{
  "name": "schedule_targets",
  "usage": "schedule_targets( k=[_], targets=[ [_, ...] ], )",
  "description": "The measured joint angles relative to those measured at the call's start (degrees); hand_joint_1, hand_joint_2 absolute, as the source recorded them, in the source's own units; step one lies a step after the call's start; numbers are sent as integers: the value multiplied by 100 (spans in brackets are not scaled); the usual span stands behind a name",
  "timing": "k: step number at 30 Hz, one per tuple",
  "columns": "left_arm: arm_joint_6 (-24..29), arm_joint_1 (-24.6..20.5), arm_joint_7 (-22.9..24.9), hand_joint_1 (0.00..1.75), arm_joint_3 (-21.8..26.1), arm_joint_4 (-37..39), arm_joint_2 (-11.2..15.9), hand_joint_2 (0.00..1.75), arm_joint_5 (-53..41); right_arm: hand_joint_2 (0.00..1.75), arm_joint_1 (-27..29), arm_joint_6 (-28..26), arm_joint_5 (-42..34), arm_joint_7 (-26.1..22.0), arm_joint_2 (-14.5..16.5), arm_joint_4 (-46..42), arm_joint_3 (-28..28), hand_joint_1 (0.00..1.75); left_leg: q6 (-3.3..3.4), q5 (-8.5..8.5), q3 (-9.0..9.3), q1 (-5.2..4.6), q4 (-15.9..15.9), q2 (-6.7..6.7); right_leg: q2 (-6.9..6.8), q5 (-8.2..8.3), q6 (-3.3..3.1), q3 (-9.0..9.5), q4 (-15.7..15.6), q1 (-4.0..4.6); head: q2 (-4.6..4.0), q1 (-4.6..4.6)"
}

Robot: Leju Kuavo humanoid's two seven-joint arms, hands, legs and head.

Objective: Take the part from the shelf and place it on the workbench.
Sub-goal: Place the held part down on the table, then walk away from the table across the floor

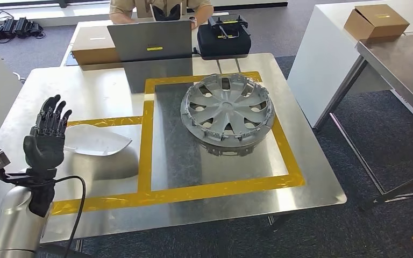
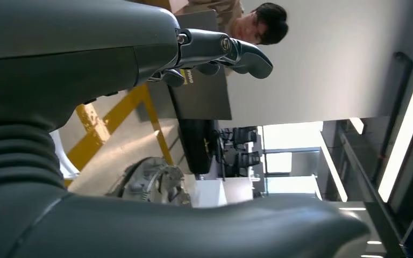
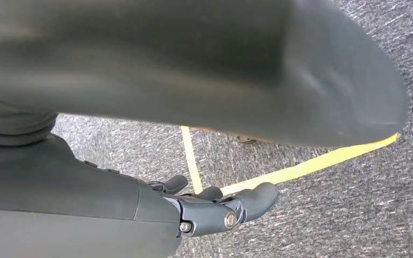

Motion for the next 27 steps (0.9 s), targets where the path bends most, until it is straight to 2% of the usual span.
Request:
schedule_targets(
  k=[4,9,11,12,13,14,16,17,18,19,20,22,23,26,27],
  targets=[
    [-131,298,72,0,39,-660,-104,0,290,0,4,27,20,-17,0,0,-12,0,2,-4,0,-4,4,0,0,2,3,1,-5,-2,0,0],
    [-140,552,76,0,97,-1173,-151,0,336,0,1,53,60,-61,0,0,-13,0,38,-27,-3,-39,18,-1,-3,5,37,9,-24,-40,0,-2],
    [-140,623,80,0,127,-1309,-171,0,342,0,-1,52,73,-66,-2,0,-13,0,74,3,12,-20,-22,3,-3,-6,65,14,-7,-42,0,-2],
    [-140,647,85,0,140,-1368,-187,0,343,0,-2,53,79,-66,-3,0,-13,0,98,27,24,-6,-53,7,-1,-63,79,-14,71,-40,0,3],
    [-139,668,93,0,151,-1417,-208,0,340,0,-4,54,85,-66,-5,0,-13,0,119,47,31,11,-84,13,0,-187,88,-97,262,-37,0,13],
    [-137,692,102,0,164,-1456,-232,0,332,0,-6,55,92,-66,-7,0,-13,0,131,57,32,16,-99,19,2,-367,95,-248,581,-41,0,25],
    [-124,753,113,0,188,-1496,-277,0,312,0,-4,61,104,-63,-11,0,-13,0,134,64,14,16,-98,26,3,-708,111,-642,1365,-40,0,44],
    [-115,786,115,0,197,-1503,-297,0,291,0,0,65,109,-61,-13,0,-13,0,128,68,4,17,-91,29,2,-758,117,-777,1612,-43,0,48],
    [-106,811,115,0,199,-1506,-310,0,259,0,3,69,114,-59,-16,0,-13,0,119,72,-6,22,-80,30,2,-692,119,-811,1647,-48,0,50],
    [-99,827,114,0,201,-1509,-319,0,220,0,2,71,118,-55,-22,0,-13,0,106,78,-18,30,-63,28,1,-524,119,-734,1452,-56,0,52],
    [-93,835,112,0,201,-1512,-327,0,176,0,-2,72,120,-51,-30,0,-13,0,85,81,-32,39,-40,25,1,-297,119,-560,1071,-68,0,56],
    [-88,837,108,0,205,-1518,-333,0,112,0,-18,71,123,-36,-42,0,-13,0,12,92,-69,34,14,9,12,-5,76,-266,399,-72,0,64],
    [-87,834,106,0,209,-1520,-335,0,94,0,-24,68,125,-26,-43,0,-13,0,-37,107,-84,27,28,0,19,54,37,-208,235,-67,0,64],
    [-83,826,106,0,225,-1513,-333,0,55,0,-30,56,130,-1,-43,0,-13,0,-178,189,-111,38,-6,-12,23,144,-117,-274,199,-41,0,54],
    [-79,824,107,0,231,-1507,-328,0,31,0,-34,54,130,2,-42,0,-13,0,-217,142,-143,48,30,-10,17,192,-165,-309,189,-44,0,45]
  ],
)
